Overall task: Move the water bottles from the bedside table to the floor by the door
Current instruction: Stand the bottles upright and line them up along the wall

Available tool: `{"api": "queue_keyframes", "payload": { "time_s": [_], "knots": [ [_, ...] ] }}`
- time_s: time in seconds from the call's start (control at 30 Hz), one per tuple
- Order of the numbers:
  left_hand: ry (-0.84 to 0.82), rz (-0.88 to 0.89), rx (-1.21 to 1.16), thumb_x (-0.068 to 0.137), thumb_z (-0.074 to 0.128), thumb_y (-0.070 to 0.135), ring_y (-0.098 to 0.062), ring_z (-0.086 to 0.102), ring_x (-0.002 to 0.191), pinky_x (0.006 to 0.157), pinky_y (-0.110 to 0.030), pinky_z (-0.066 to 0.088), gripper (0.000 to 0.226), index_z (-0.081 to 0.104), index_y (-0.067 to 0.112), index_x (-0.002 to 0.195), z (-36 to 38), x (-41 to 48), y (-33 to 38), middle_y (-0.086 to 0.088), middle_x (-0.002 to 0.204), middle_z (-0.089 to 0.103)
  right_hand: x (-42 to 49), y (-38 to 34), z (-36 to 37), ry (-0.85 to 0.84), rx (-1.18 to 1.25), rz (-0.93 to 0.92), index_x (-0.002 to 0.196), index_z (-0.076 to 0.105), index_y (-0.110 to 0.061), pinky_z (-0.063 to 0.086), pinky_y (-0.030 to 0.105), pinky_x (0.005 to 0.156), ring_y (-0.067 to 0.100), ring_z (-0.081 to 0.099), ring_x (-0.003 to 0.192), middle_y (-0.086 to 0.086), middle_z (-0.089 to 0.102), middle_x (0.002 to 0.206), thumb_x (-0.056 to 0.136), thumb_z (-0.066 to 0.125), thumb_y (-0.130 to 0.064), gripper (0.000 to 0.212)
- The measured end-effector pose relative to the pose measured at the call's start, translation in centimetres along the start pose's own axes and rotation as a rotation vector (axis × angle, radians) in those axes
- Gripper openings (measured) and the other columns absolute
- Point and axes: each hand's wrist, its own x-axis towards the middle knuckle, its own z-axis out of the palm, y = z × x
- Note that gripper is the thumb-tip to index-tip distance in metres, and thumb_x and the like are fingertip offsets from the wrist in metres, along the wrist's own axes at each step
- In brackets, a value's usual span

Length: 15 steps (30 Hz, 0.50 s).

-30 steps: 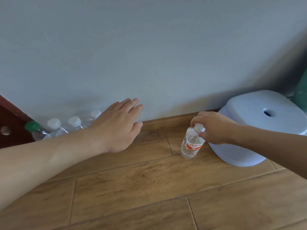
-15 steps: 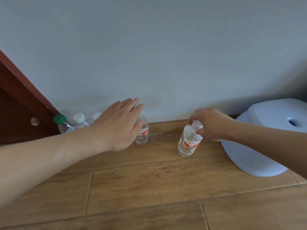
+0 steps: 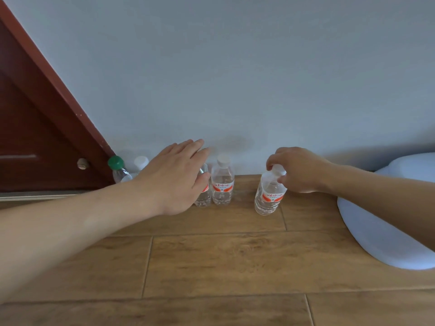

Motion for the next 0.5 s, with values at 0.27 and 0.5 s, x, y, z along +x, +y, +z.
{"api": "queue_keyframes", "payload": {
  "time_s": [0.27,0.5],
  "knots": [
    [0.009,0.022,-0.045,0.094,0.017,0.047,-0.02,0.023,0.148,0.119,-0.031,0.015,0.066,0.033,0.018,0.152,0.5,-0.5,-0.5,-0.003,0.16,0.028,1.4,-0.8,0.4,0.007,0.014,-0.01,0.118,0.061,-0.03,0.038,0.025,0.082,0.019,0.053,0.107,-0.006,0.055,0.117,0.085,0.058,-0.018,0.035],
    [0.035,0.027,-0.076,0.092,0.02,0.046,-0.02,0.04,0.136,0.112,-0.033,0.032,0.063,0.048,0.016,0.141,0.8,-0.4,-1.0,-0.001,0.147,0.046,2.4,-1.0,1.1,0.017,0.026,0.004,0.116,0.061,-0.032,0.041,0.026,0.082,0.017,0.054,0.105,-0.008,0.055,0.117,0.083,0.059,-0.015,0.038]
  ]
}}
